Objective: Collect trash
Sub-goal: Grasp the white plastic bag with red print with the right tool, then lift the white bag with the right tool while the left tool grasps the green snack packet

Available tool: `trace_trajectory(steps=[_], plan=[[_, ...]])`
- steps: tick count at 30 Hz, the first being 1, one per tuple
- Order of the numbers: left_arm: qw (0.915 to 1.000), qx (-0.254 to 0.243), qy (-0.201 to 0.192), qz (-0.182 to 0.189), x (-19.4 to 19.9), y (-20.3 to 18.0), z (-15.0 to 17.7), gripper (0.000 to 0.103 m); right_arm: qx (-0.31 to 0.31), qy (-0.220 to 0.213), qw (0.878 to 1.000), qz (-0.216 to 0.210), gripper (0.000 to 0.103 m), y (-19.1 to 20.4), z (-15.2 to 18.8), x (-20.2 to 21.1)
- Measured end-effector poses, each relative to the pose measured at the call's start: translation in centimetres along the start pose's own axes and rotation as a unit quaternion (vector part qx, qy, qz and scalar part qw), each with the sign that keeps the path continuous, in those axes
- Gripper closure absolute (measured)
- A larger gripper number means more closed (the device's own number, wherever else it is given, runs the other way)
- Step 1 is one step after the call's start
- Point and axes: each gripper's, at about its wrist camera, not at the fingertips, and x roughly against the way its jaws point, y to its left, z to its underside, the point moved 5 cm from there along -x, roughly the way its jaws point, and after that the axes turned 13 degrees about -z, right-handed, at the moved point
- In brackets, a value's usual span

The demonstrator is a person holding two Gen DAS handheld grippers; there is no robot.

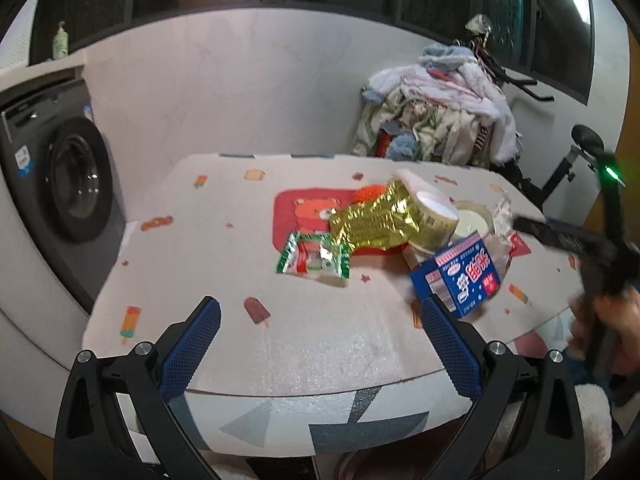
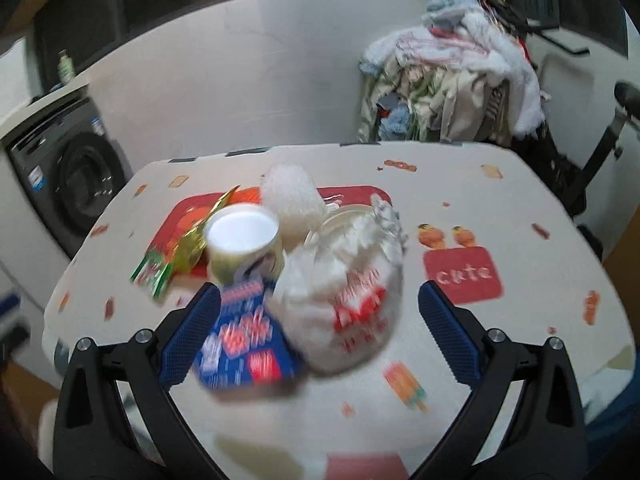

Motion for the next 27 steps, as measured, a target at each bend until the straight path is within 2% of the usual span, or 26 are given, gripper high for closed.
trace_trajectory(steps=[5, 8, 10, 11, 12, 14, 16, 19, 27], plan=[[0.9999, 0.004, 0.008, 0.006, -1.3, 0.2, 0.4, 0.005, -0.056, 0.028, 0.997, 0.036, 0.006, -2.5, -1.5, -5.3], [0.9998, 0.012, 0.012, 0.012, -1.9, 0.5, 0.5, 0.006, -0.104, 0.053, 0.993, 0.017, 0.006, -4.1, -1.1, -7.4], [0.9996, 0.014, 0.016, 0.016, -2.3, 0.5, 0.8, 0.011, -0.13, 0.073, 0.989, 0.002, 0.006, -4.7, -0.1, -7.9], [0.9996, 0.013, 0.019, 0.018, -2.5, 0.4, 0.8, 0.013, -0.141, 0.073, 0.987, -0.01, 0.007, -4.9, 0.4, -7.8], [0.9995, 0.011, 0.021, 0.02, -2.8, 0.3, 0.9, 0.014, -0.153, 0.068, 0.985, -0.028, 0.015, -5.2, 0.9, -7.4], [0.9995, 0.004, 0.023, 0.02, -3.2, -0.1, 1.0, 0.014, -0.164, 0.061, 0.983, -0.048, 0.02, -5.5, 1.6, -6.6], [0.9995, -0.004, 0.024, 0.021, -3.5, -0.8, 1.1, 0.017, -0.17, 0.045, 0.982, -0.067, 0.032, -5.7, 2.1, -5.2], [0.9992, -0.016, 0.027, 0.023, -4.2, -1.9, 1.1, 0.018, -0.176, 0.026, 0.981, -0.08, 0.034, -5.8, 2.4, -3.4], [0.9968, -0.079, 0.012, 0.012, -7.1, -5.2, -0.4, 0.019, -0.163, -0.015, 0.984, -0.066, 0.034, -6.8, 3.2, 1.0]])
